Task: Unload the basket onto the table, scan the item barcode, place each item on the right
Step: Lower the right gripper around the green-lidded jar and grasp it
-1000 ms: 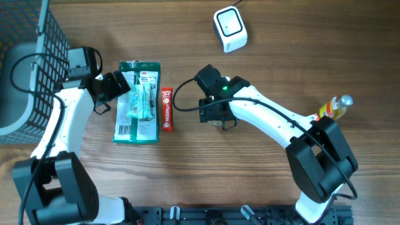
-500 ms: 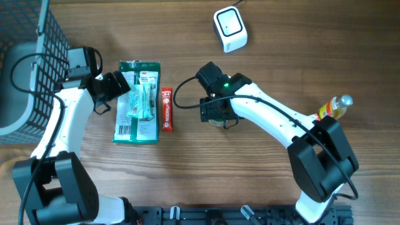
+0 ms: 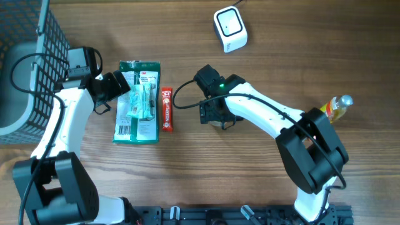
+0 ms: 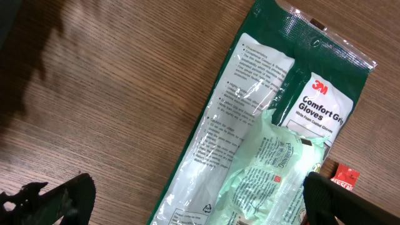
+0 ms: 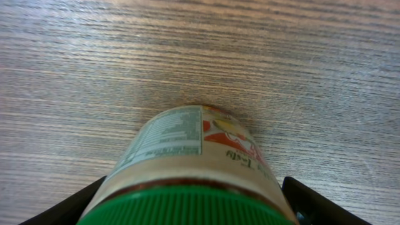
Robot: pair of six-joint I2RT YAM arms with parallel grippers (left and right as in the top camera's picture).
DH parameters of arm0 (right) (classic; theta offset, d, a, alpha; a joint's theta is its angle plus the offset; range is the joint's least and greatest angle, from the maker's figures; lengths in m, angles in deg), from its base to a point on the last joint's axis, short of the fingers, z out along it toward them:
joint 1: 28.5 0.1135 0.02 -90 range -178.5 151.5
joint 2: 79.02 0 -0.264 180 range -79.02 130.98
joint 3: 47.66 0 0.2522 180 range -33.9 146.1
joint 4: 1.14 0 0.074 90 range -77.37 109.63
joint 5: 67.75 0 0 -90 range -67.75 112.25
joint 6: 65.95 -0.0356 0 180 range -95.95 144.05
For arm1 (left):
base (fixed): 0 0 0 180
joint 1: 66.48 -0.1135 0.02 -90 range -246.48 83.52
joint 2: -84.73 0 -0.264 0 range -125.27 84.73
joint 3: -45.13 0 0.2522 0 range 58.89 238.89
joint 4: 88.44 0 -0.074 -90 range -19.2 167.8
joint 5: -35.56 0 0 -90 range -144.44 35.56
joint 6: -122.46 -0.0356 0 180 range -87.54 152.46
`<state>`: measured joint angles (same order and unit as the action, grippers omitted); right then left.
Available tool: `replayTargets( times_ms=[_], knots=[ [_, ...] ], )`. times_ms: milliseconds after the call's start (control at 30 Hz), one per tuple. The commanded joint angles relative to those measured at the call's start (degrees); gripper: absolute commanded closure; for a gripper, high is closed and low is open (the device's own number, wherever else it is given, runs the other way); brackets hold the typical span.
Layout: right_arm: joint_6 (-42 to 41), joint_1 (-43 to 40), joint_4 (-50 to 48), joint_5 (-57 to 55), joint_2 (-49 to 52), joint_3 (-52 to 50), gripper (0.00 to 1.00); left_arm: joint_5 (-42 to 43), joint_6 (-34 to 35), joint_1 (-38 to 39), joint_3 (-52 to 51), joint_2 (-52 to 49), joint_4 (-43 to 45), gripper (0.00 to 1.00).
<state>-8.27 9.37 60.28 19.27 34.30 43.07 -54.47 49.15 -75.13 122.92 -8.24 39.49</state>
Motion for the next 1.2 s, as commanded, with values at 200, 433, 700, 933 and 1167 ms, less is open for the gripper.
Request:
replayTargets(
  times_ms=[200, 433, 700, 933, 1167],
  knots=[
    [-0.6, -0.2, -0.1, 0.5, 1.1, 1.2, 0.2, 0.4, 0.3, -0.2, 0.5, 1.2, 0.2, 0.0],
    [-0.6, -0.2, -0.1, 0.3, -0.2, 1.8, 0.2, 0.4, 0.3, -0.2, 0.5, 1.2, 0.2, 0.0],
    [0.8, -0.2, 0.0, 0.0, -0.3, 1.8, 0.3, 0.4, 0.3, -0.2, 0.5, 1.2, 0.2, 0.0],
    [1.0, -0.5, -0.5, -0.6, -0.7, 1.8, 0.21, 0.4, 0.3, -0.2, 0.5, 1.2, 0.2, 0.0],
    [6.6, -0.5, -1.8, -1.4, -0.7, 1.8, 0.22, 0.4, 0.3, -0.2, 0.5, 1.2, 0.2, 0.0]
  ],
)
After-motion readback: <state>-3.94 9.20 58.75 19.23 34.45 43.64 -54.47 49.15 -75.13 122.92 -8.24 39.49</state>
